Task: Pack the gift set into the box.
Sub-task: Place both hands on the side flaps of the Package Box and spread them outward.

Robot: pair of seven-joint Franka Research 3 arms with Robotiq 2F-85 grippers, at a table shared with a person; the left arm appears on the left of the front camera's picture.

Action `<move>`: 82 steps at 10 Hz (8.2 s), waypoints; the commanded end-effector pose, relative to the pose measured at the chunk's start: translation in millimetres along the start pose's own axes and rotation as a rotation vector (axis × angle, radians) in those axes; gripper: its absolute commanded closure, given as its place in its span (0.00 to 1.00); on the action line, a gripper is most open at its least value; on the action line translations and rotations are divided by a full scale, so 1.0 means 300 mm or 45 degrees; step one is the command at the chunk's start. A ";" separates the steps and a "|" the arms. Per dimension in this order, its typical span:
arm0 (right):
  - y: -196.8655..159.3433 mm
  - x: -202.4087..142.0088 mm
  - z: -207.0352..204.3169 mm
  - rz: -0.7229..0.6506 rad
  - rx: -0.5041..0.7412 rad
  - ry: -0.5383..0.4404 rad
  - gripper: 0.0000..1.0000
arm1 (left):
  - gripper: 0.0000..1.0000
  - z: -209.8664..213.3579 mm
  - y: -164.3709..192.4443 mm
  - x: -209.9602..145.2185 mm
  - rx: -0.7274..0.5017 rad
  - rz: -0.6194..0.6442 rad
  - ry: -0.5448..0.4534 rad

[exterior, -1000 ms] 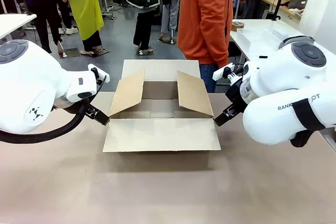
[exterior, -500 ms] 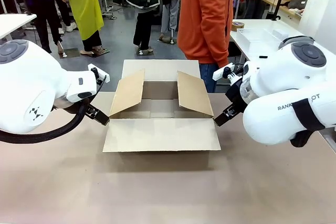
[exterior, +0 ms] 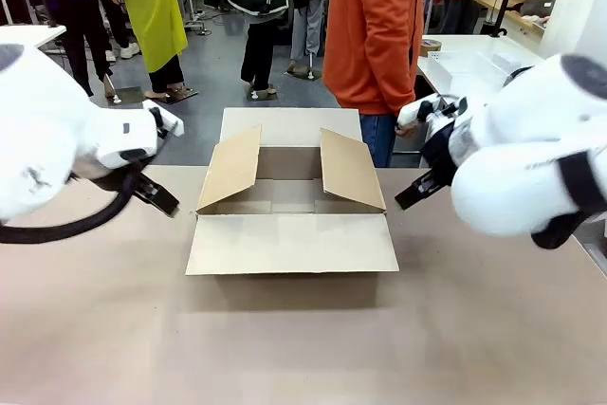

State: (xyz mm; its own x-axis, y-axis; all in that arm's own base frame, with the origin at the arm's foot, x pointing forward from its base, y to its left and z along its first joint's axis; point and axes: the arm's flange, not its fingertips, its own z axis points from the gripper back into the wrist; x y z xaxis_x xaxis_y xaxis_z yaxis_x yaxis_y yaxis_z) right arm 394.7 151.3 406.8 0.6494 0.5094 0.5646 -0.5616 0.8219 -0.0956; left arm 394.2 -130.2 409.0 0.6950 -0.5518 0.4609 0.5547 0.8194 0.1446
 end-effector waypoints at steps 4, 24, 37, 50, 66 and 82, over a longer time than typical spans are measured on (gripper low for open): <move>-0.316 -0.106 0.394 -0.586 0.407 -0.020 0.00 | 0.00 0.486 0.195 -0.247 -0.442 0.188 -0.367; -0.026 -0.237 0.486 -0.584 0.474 -0.082 0.00 | 0.00 0.357 0.046 -0.185 -0.886 0.492 0.110; 0.338 0.038 0.172 -0.649 0.284 -0.212 0.00 | 0.00 0.193 -0.145 0.478 -0.677 0.677 0.312; 0.293 0.116 0.194 -0.643 0.256 -0.248 0.00 | 0.00 -0.167 -0.251 0.778 0.082 0.772 0.522; 0.293 0.116 0.194 -0.643 0.256 -0.248 0.00 | 0.00 -0.169 -0.150 0.707 0.471 0.800 0.491; 0.293 0.116 0.194 -0.643 0.256 -0.248 0.00 | 0.00 -0.179 0.423 0.316 -0.352 0.894 0.498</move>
State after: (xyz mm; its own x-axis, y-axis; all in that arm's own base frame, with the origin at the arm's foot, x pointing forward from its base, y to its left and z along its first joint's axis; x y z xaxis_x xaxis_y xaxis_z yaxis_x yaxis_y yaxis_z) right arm 336.7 229.2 462.9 0.7692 -0.0099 0.6390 -0.3003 0.8770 0.3751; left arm 559.6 -74.6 411.4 0.9998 0.0103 0.0195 -0.0018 0.9202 -0.3914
